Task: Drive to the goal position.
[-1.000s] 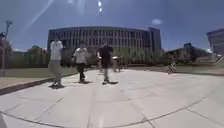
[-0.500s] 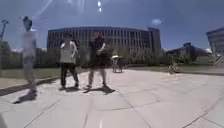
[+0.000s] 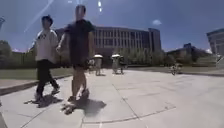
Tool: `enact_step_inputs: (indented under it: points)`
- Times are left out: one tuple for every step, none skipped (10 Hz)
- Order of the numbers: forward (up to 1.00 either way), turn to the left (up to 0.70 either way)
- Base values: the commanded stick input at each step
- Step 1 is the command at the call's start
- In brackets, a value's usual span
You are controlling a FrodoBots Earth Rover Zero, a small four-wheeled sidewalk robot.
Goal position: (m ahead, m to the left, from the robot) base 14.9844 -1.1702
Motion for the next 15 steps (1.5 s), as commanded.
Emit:
enact_step_inputs:
  points:
    - [0.63, 0.00]
    - [0.63, 0.00]
    - [0.64, 0.00]
    - [0.63, 0.00]
    - [0.63, 0.00]
    - [0.63, 0.00]
    - [0.63, 0.00]
    - [0.63, 0.00]
    - [0.63, 0.00]
    - [0.63, 0.00]
    - [0.63, 0.00]
    - [0.63, 0.00]
    - [0.63, 0.00]
    - [0.64, 0.00]
    - [0.65, 0.00]
